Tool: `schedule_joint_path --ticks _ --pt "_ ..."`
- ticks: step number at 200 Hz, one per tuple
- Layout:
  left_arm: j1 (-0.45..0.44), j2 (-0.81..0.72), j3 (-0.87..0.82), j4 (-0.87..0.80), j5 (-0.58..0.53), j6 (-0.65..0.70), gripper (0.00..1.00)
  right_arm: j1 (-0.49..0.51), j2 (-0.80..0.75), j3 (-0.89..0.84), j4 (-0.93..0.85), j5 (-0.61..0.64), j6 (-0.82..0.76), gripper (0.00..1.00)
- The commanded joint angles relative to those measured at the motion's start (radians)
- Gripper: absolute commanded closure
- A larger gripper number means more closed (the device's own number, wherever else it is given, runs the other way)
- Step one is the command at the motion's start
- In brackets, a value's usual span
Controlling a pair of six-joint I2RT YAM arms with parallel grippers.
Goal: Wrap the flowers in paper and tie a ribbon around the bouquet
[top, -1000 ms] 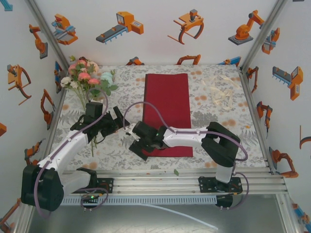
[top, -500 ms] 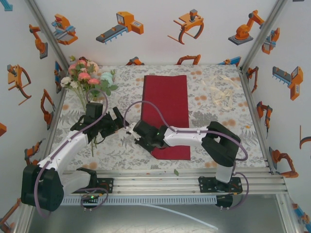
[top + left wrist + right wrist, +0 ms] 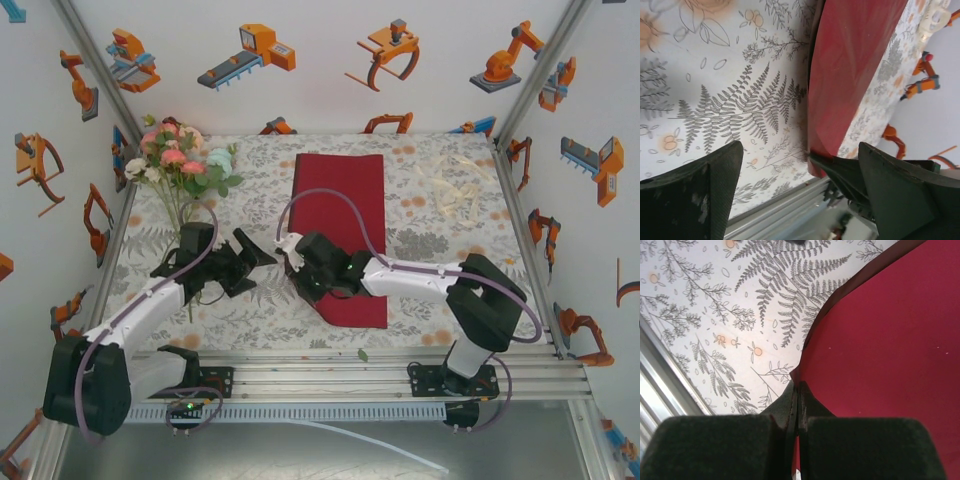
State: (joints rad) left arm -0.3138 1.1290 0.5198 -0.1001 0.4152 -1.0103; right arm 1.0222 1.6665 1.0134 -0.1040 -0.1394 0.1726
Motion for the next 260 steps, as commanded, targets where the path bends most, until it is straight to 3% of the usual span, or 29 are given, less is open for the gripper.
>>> schedule_joint_path --ticks 1,25,50,90,122,135,147,175,204,235,260 --pt "-0.008 0.061 -0.038 0.242 0.062 -0.229 0.2 -0.007 -0.029 -0.015 0.053 -0.046 0.03 0.99" --pt "-0.02 0.149 -0.046 0.33 0.052 -0.286 0.29 -0.011 -0.033 -0.013 0.06 -0.044 0.034 0.99" --pt "-0.037 0.218 -0.049 0.366 0.028 -0.308 0.49 -0.014 -0.037 -0.019 0.083 -0.055 0.043 0.99" --pt "-0.063 0.32 -0.039 0.421 0.057 -0.327 0.67 -0.02 -0.046 -0.028 0.095 -0.055 0.057 0.99" --pt "-0.068 0.341 -0.05 0.43 0.052 -0.346 1.0 -0.029 -0.048 -0.034 0.099 -0.047 0.076 0.98" --pt "-0.068 0.326 -0.047 0.4 0.034 -0.335 1.0 -0.035 -0.053 -0.034 0.091 -0.03 0.091 0.86" --pt "-0.066 0.305 -0.033 0.341 0.009 -0.302 1.0 -0.048 -0.076 -0.05 0.088 -0.005 0.113 0.81" --pt "-0.039 0.27 0.005 0.193 -0.06 -0.207 1.0 -0.103 -0.172 -0.143 0.115 -0.003 0.155 0.88" --pt "0.028 0.286 -0.018 0.239 -0.019 -0.206 1.0 -0.135 -0.262 -0.241 0.134 -0.005 0.183 0.98" --pt "0.04 0.293 -0.009 0.218 -0.025 -0.169 1.0 -0.163 -0.345 -0.295 0.119 0.023 0.21 1.0" --pt "0.086 0.274 -0.007 0.173 -0.033 -0.112 1.0 -0.243 -0.46 -0.347 0.001 0.17 0.281 1.0"
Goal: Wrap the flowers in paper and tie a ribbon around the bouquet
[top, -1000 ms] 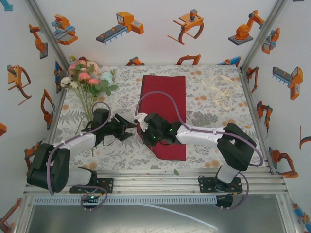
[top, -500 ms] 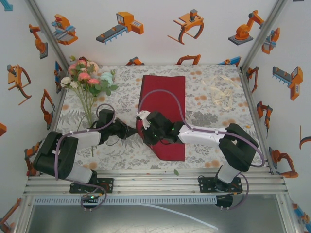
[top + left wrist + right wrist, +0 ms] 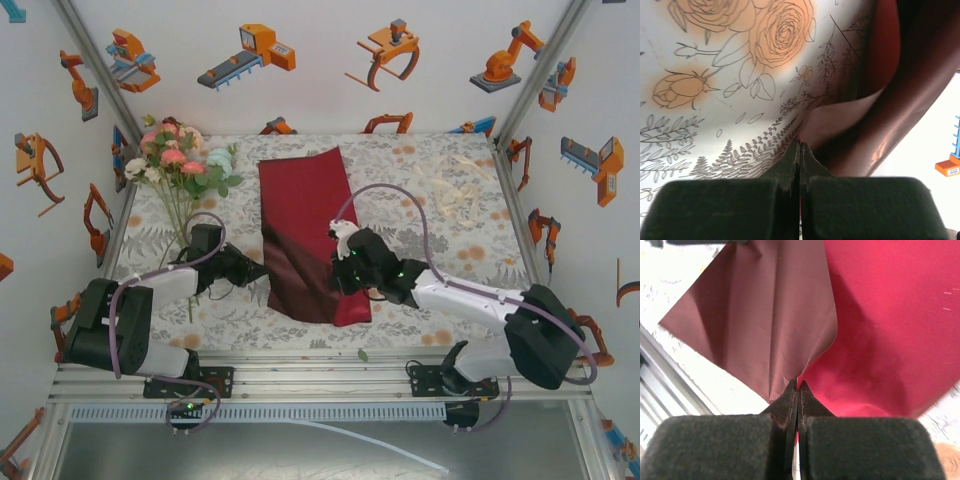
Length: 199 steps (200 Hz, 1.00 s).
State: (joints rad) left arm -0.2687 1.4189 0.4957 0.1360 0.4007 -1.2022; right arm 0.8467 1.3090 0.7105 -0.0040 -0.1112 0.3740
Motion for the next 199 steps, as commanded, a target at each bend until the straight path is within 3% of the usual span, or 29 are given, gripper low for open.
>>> schedule_joint_path --ticks 1,23,38,58,98,113,121,132,147,155,169,182,199 --pt "0.044 -0.018 0.017 -0.065 -0.019 0.083 1.0 -0.072 -0.109 -0.048 -0.106 0.15 0.082 1.0" --pt "0.083 -0.068 0.048 -0.145 -0.077 0.169 1.0 -0.248 -0.303 -0.131 -0.279 0.401 0.197 1.0" --pt "0.09 -0.089 0.098 -0.236 -0.142 0.243 1.0 -0.359 -0.431 -0.192 -0.35 0.487 0.277 1.0" --pt "0.109 -0.107 0.145 -0.325 -0.228 0.313 1.0 -0.408 -0.525 -0.24 -0.43 0.556 0.369 1.0" --pt "0.15 -0.13 0.166 -0.371 -0.346 0.379 1.0 -0.409 -0.493 -0.254 -0.547 0.535 0.48 1.0" --pt "0.156 -0.143 0.195 -0.391 -0.394 0.422 1.0 -0.407 -0.496 -0.276 -0.541 0.473 0.498 0.95" --pt "0.161 -0.149 0.211 -0.395 -0.4 0.443 0.89 -0.409 -0.501 -0.283 -0.533 0.437 0.491 0.86" --pt "0.163 -0.158 0.241 -0.408 -0.404 0.472 0.72 -0.409 -0.512 -0.272 -0.546 0.412 0.465 0.64" --pt "0.163 -0.185 0.293 -0.451 -0.42 0.53 0.62 -0.408 -0.534 -0.206 -0.577 0.436 0.387 0.36" --pt "0.162 -0.207 0.316 -0.476 -0.425 0.551 0.61 -0.409 -0.534 -0.16 -0.56 0.448 0.317 0.3" --pt "0.143 -0.253 0.35 -0.507 -0.411 0.563 0.61 -0.41 -0.486 -0.097 -0.439 0.402 0.149 0.29" --pt "0.083 -0.278 0.369 -0.513 -0.404 0.538 0.63 -0.443 -0.33 0.0 -0.372 0.346 0.074 0.29" --pt "-0.057 -0.252 0.378 -0.481 -0.382 0.465 0.68 -0.504 -0.071 0.174 -0.337 0.169 0.007 0.47"
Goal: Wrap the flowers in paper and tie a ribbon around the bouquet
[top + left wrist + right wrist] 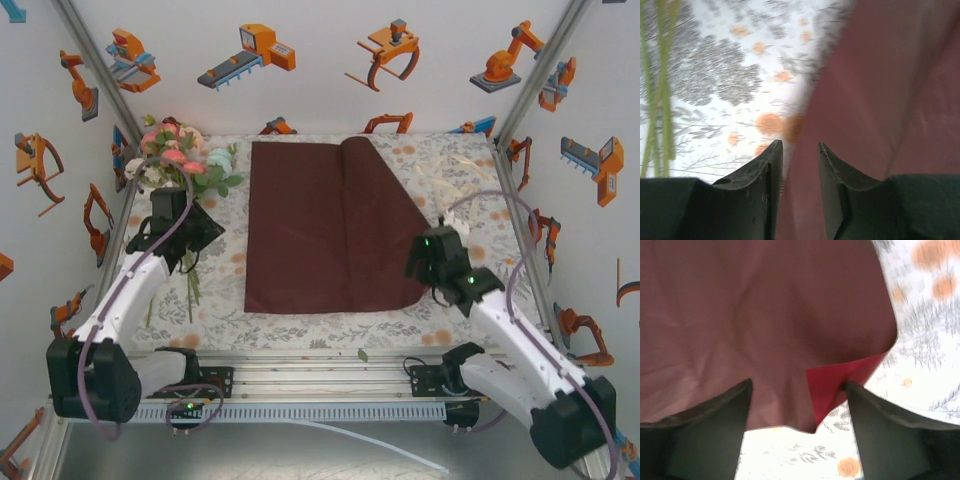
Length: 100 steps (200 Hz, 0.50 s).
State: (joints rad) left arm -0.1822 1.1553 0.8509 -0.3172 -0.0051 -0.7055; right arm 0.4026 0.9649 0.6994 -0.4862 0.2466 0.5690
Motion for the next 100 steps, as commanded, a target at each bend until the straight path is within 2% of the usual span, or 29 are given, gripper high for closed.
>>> schedule_joint_path --ticks 1,11,26,46,72,100 --pt "-0.153 0.016 0.023 -0.025 0.028 -0.037 0.69 -0.063 0.281 0.195 0.146 -0.196 -0.191 0.47" --pt "-0.233 0.069 0.027 0.003 0.073 -0.092 0.71 -0.085 0.414 0.284 0.159 -0.267 -0.219 0.54" --pt "-0.309 0.162 0.031 0.029 0.117 -0.157 0.78 -0.12 0.541 0.367 0.176 -0.288 -0.233 0.61" --pt "-0.377 0.247 0.013 0.099 0.102 -0.183 0.87 -0.162 0.636 0.411 0.195 -0.273 -0.259 0.63" --pt "-0.39 0.361 0.036 0.061 0.074 -0.169 0.94 -0.2 0.707 0.403 0.199 -0.256 -0.272 0.66" --pt "-0.368 0.432 0.05 -0.012 0.019 -0.151 1.0 -0.208 0.718 0.321 0.227 -0.273 -0.256 0.91"
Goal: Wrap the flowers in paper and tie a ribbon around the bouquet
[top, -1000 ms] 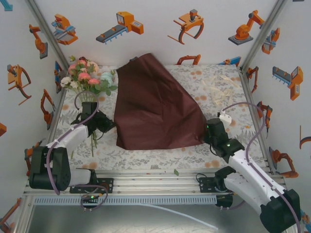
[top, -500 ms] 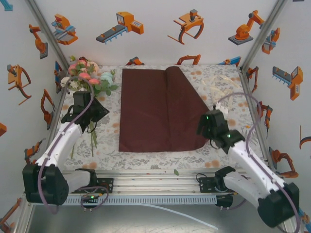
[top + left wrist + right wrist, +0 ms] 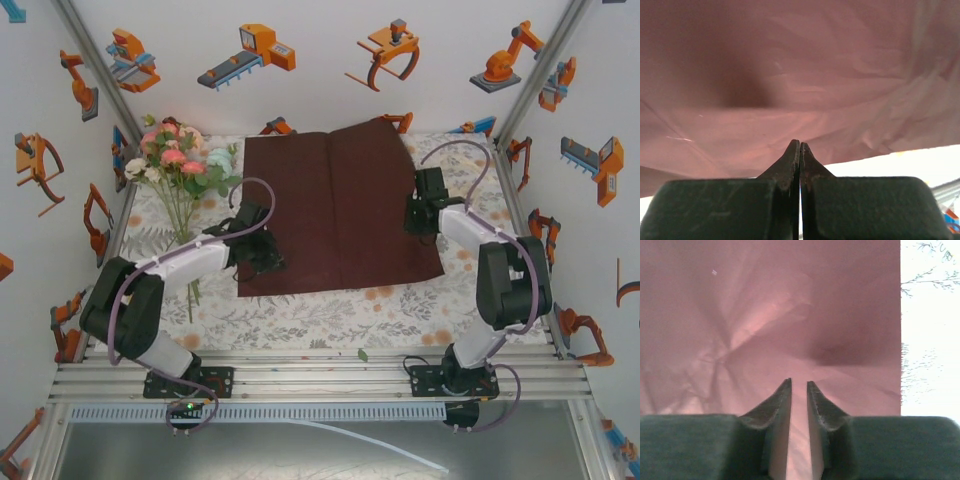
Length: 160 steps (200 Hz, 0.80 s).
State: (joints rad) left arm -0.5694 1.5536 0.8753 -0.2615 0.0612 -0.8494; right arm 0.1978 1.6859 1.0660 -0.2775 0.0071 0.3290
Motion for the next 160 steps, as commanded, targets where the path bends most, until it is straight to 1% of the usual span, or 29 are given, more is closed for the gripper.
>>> schedule_joint_path --ticks 1,10,33,48,66,78,93,105,110,117,123,139,150,160 --pt "0.021 0.036 0.027 -0.071 -0.049 -0.008 1.0 -0.003 -0.004 -0.049 0.018 -0.035 -0.015 0.92" --pt "0.032 0.06 0.039 -0.098 -0.05 -0.003 1.0 -0.004 -0.007 -0.075 0.02 -0.055 -0.008 1.0" --pt "0.062 0.114 0.059 -0.122 -0.041 0.027 1.0 -0.004 -0.033 -0.162 0.018 -0.091 0.028 1.0" --pt "0.094 0.131 0.059 -0.118 -0.041 0.042 1.0 0.0 -0.069 -0.232 0.018 -0.149 0.07 1.0" --pt "0.154 0.137 0.068 -0.127 -0.069 0.089 1.0 0.041 -0.131 -0.317 0.004 -0.223 0.126 1.0" --pt "0.197 0.138 0.086 -0.127 -0.111 0.139 1.0 0.12 -0.188 -0.372 0.014 -0.271 0.191 1.0" --pt "0.253 0.149 0.127 -0.121 -0.156 0.2 1.0 0.279 -0.251 -0.417 0.064 -0.321 0.301 1.0" --pt "0.287 0.15 0.148 -0.077 -0.163 0.236 0.99 0.402 -0.275 -0.422 0.132 -0.369 0.396 1.0" --pt "0.296 0.149 0.155 -0.054 -0.163 0.245 0.97 0.437 -0.279 -0.416 0.163 -0.395 0.424 1.0" --pt "0.307 0.145 0.17 -0.034 -0.139 0.261 0.94 0.46 -0.289 -0.393 0.183 -0.423 0.443 1.0" --pt "0.31 0.139 0.183 -0.025 -0.112 0.269 0.91 0.46 -0.304 -0.364 0.166 -0.416 0.441 1.0" --pt "0.297 0.096 0.179 0.014 -0.05 0.272 0.83 0.412 -0.36 -0.271 0.068 -0.3 0.354 1.0" --pt "0.272 0.064 0.162 0.033 -0.016 0.253 0.81 0.336 -0.377 -0.234 0.066 -0.244 0.268 1.0" --pt "0.234 0.052 0.146 0.04 -0.002 0.221 0.81 0.244 -0.355 -0.212 0.078 -0.149 0.205 1.0"
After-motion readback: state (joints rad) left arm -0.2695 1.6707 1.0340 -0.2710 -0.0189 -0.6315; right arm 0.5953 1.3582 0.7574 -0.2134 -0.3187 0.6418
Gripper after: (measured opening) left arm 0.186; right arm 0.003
